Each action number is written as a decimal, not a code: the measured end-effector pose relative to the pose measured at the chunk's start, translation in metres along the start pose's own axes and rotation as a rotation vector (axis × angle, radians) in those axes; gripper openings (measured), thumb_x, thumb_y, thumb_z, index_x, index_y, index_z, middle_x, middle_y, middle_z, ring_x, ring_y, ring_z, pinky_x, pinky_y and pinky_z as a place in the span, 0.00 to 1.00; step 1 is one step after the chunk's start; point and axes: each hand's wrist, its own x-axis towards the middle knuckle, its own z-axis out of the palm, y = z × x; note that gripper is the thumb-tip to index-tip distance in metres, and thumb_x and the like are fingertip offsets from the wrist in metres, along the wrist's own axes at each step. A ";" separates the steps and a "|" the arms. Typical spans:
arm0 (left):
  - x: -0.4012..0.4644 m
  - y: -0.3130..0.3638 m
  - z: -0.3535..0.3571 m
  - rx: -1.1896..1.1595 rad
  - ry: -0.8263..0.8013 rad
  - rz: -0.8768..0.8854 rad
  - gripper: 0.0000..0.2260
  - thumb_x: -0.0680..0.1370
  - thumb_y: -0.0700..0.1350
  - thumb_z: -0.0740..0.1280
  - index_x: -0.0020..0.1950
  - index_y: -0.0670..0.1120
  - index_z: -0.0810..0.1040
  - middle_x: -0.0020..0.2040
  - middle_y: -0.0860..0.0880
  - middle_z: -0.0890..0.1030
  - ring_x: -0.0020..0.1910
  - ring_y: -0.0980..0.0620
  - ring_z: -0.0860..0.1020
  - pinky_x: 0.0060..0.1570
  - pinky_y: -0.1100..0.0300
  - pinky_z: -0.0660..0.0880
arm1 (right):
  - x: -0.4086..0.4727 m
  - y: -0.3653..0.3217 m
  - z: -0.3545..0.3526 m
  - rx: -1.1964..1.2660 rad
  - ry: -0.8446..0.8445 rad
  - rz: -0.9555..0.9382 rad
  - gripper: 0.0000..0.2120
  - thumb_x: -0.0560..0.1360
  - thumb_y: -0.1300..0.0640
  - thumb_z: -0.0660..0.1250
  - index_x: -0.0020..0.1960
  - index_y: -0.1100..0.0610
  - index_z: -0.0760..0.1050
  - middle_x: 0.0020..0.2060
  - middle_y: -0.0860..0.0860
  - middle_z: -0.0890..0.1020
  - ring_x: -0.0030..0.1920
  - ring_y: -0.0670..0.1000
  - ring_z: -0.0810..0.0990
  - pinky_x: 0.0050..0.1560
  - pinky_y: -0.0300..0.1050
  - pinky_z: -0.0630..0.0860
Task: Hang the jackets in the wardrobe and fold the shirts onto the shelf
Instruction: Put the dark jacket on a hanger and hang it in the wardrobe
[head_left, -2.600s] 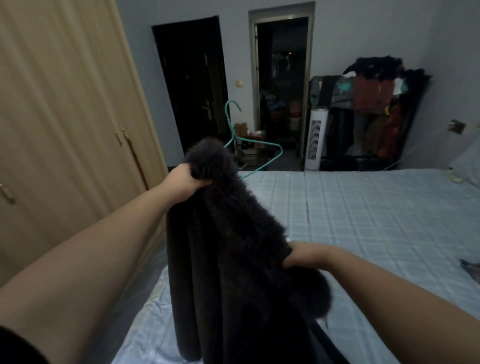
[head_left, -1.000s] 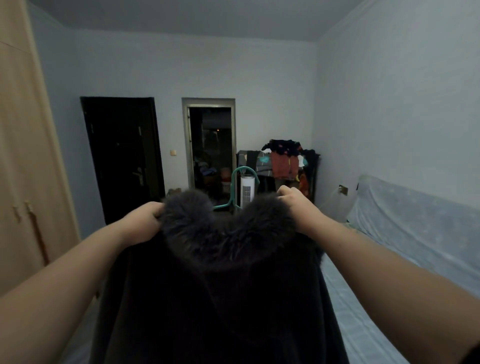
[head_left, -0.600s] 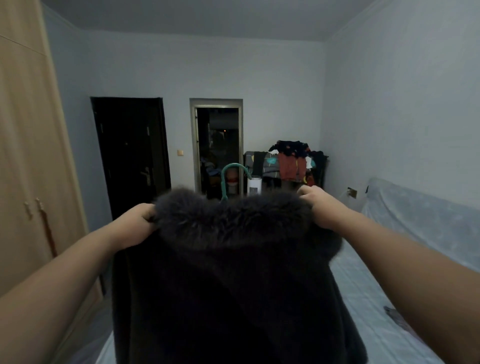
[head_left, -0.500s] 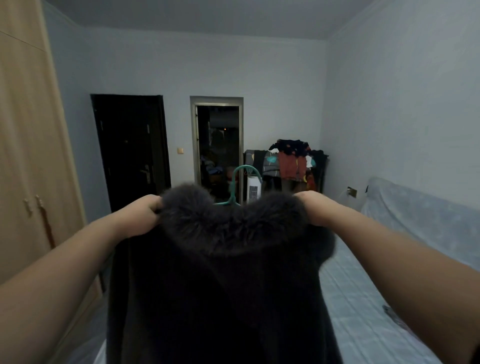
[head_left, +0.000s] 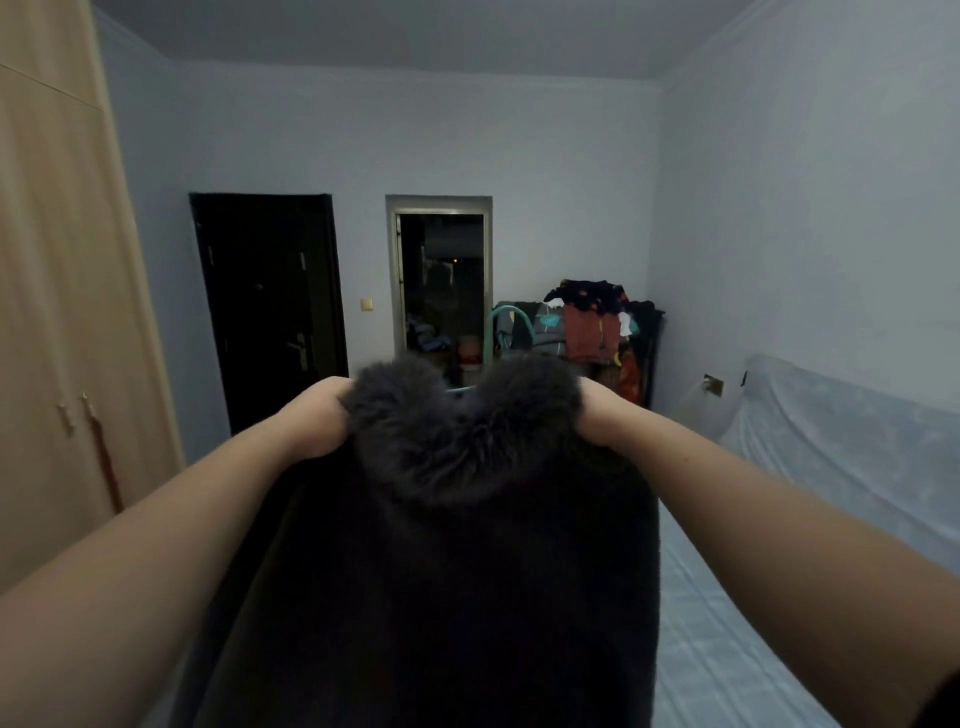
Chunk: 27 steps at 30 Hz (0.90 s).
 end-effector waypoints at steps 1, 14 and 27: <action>-0.002 -0.006 0.001 -0.051 0.031 0.000 0.11 0.79 0.39 0.66 0.39 0.52 0.78 0.36 0.56 0.80 0.38 0.62 0.75 0.39 0.67 0.71 | 0.001 0.005 0.002 0.136 -0.009 0.042 0.12 0.82 0.56 0.61 0.62 0.55 0.77 0.58 0.53 0.80 0.56 0.51 0.79 0.57 0.48 0.76; -0.009 -0.028 0.021 -0.137 -0.059 0.031 0.15 0.75 0.43 0.73 0.54 0.58 0.73 0.48 0.61 0.79 0.48 0.67 0.77 0.45 0.74 0.71 | -0.020 0.023 0.037 -0.146 0.075 -0.048 0.09 0.80 0.52 0.62 0.60 0.51 0.73 0.52 0.49 0.81 0.54 0.52 0.81 0.54 0.48 0.77; -0.036 0.023 0.056 0.075 -0.081 0.099 0.17 0.81 0.45 0.64 0.70 0.51 0.70 0.62 0.57 0.74 0.60 0.59 0.74 0.55 0.72 0.67 | -0.022 0.026 0.038 -0.149 0.048 -0.065 0.05 0.81 0.50 0.59 0.52 0.48 0.72 0.47 0.46 0.80 0.49 0.50 0.81 0.52 0.51 0.78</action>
